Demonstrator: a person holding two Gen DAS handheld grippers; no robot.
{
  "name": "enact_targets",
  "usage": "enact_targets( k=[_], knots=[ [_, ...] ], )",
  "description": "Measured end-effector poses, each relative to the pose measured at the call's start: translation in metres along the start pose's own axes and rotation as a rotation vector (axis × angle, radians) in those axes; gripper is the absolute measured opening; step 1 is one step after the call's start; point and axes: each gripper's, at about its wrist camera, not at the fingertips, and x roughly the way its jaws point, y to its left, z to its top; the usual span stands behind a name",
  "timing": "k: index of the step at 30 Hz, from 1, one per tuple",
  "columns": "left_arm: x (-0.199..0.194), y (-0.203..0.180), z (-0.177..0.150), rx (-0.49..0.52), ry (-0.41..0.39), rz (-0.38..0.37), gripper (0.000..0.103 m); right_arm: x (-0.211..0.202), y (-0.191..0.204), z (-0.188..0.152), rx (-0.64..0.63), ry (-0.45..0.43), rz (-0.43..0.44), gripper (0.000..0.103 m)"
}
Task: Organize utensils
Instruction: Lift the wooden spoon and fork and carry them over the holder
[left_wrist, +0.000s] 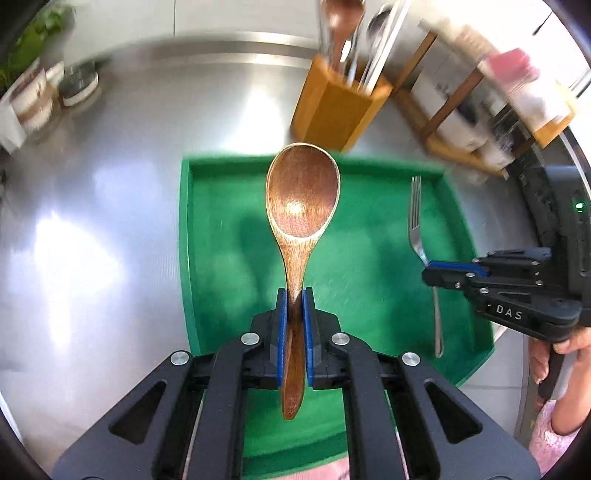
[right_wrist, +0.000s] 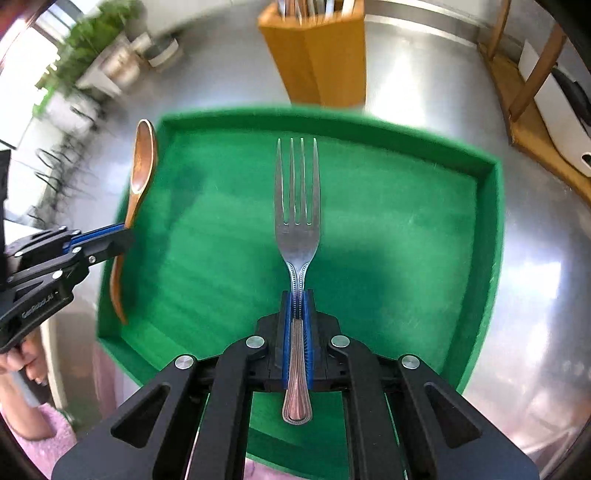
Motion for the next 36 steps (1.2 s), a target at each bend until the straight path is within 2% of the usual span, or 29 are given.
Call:
enact_targets(
  k=[3,6,10,15,21,24,31,36],
  knots=[
    [-0.01,-0.004,0.004,0.012,-0.1,-0.024,0.007,-0.011,-0.011,0.001,0.001,-0.098,0.061,0.006],
    [-0.016,-0.009,0.009,-0.001,-0.191,-0.046,0.007,-0.011,-0.019,0.006,-0.016,-0.174,0.084,0.006],
    [-0.019,-0.018,0.016,0.01,-0.301,-0.051,0.007,-0.022,-0.018,0.009,-0.05,-0.303,0.065,0.006],
    [-0.02,-0.029,0.026,0.018,-0.45,-0.065,0.007,-0.043,-0.021,0.013,-0.103,-0.527,0.048,0.006],
    [-0.021,-0.039,0.049,0.033,-0.592,-0.07,0.007,-0.064,-0.025,0.041,-0.1,-0.775,0.06,0.006],
    [-0.02,-0.043,0.069,0.045,-0.665,-0.053,0.007,-0.072,-0.031,0.06,-0.098,-0.861,0.053,0.006],
    [-0.018,-0.042,0.119,0.011,-0.806,-0.064,0.007,-0.08,-0.043,0.1,-0.065,-0.979,0.084,0.006],
    [-0.001,-0.035,0.143,-0.032,-0.807,-0.095,0.007,-0.068,-0.043,0.116,-0.066,-0.986,0.092,0.006]
  ],
)
